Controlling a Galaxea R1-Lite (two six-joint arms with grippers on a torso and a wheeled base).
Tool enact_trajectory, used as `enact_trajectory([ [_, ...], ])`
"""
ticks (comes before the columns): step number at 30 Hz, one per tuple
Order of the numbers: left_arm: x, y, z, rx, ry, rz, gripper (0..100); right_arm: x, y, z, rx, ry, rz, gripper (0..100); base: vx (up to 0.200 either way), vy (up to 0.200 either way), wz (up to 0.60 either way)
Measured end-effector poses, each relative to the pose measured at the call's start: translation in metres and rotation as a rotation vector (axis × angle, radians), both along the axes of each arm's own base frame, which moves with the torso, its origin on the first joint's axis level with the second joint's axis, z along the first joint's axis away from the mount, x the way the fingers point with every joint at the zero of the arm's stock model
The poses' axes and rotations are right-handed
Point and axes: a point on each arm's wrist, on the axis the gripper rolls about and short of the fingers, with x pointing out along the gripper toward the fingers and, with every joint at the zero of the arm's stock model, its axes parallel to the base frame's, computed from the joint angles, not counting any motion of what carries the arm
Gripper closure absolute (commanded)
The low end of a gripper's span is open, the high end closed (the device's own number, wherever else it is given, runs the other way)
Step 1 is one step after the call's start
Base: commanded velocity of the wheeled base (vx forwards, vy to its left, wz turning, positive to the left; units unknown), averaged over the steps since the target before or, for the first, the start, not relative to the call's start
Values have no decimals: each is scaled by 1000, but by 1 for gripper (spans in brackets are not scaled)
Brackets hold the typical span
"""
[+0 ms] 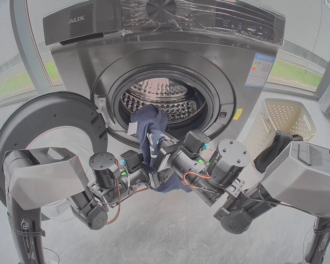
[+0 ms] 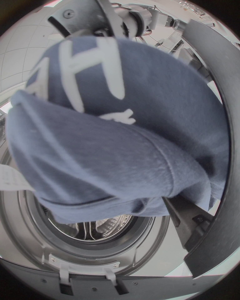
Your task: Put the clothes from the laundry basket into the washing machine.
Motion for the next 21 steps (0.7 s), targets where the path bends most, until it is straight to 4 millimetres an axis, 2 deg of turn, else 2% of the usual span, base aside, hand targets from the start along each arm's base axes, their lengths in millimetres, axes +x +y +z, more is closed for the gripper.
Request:
enact_trajectory([
  [15, 17, -10, -25, 5, 25, 56, 0, -2, 1, 2, 16, 8, 3, 100, 0, 0, 0],
  [16, 19, -10, -26, 3, 23, 69, 100, -2, 1, 2, 20, 10, 1, 100, 0, 0, 0],
  [21, 24, -10, -29, 2, 23, 85, 100, 1, -3, 3, 24, 14, -15, 100, 0, 0, 0],
])
